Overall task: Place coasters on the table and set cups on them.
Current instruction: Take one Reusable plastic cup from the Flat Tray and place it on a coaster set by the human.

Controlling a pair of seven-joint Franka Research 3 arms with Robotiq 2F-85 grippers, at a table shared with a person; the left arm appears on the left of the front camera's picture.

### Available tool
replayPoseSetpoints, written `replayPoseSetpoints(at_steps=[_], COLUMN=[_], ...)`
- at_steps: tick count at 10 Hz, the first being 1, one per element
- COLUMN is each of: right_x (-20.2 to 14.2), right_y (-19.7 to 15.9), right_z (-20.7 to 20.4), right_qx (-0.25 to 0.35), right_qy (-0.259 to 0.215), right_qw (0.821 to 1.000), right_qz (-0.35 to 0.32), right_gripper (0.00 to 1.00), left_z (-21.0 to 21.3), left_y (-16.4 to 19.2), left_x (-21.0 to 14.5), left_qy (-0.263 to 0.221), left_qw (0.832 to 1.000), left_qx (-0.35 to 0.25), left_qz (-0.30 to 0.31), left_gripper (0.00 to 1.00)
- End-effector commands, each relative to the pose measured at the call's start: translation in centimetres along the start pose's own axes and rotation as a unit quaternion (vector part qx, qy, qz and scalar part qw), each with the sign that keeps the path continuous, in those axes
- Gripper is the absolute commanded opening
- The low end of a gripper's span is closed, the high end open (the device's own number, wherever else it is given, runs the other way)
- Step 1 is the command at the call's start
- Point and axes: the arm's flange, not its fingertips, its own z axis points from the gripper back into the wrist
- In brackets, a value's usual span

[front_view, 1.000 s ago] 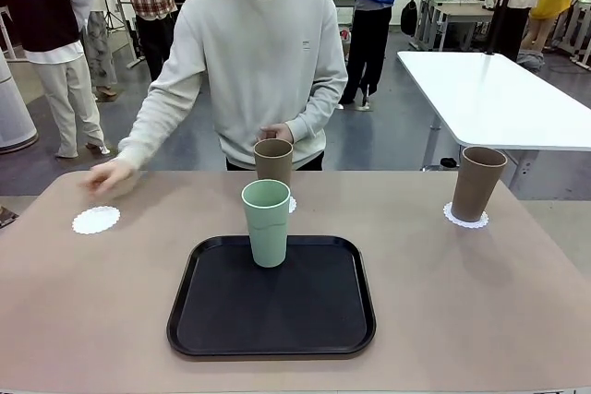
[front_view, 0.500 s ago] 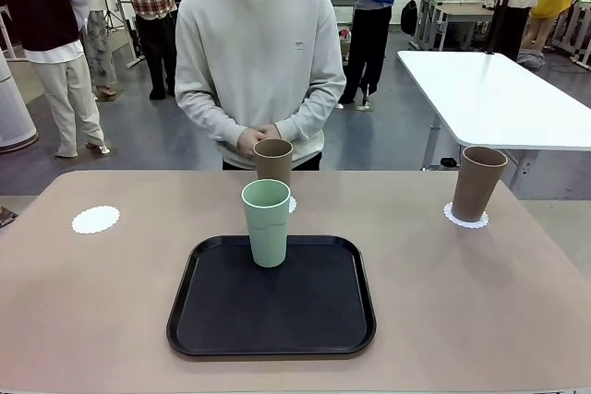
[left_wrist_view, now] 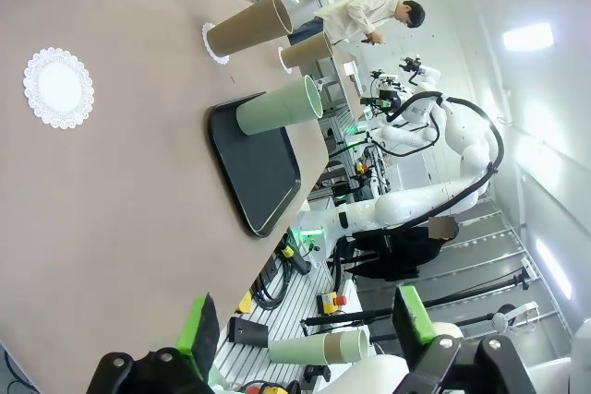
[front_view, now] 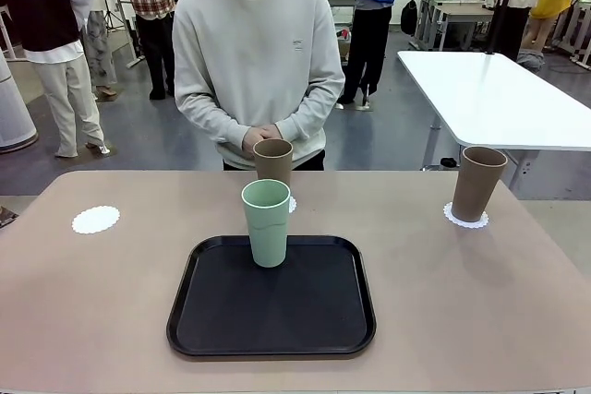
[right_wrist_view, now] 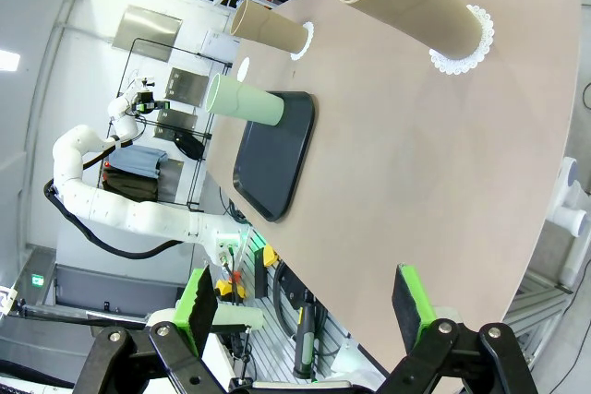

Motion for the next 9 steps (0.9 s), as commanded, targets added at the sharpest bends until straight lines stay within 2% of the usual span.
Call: replayPoseSetpoints(at_steps=[1, 9], right_x=[0.00, 0.00], right_y=[0.04, 0.04], right_z=[-0.10, -0.10], right_qx=[0.000, 0.000], right_qy=[-0.001, -0.001], right_qw=[1.000, 1.000], right_qz=[0.000, 0.000], right_gripper=[1.00, 1.00], left_z=[0.29, 0.29], left_y=[-0.22, -0.22], left_x=[-0.05, -0.05], left_qy=[-0.002, -0.002], left_qw=[1.000, 1.000], left_qx=[0.002, 0.002], left_qz=[-0.001, -0.001], left_gripper=[1.00, 1.00])
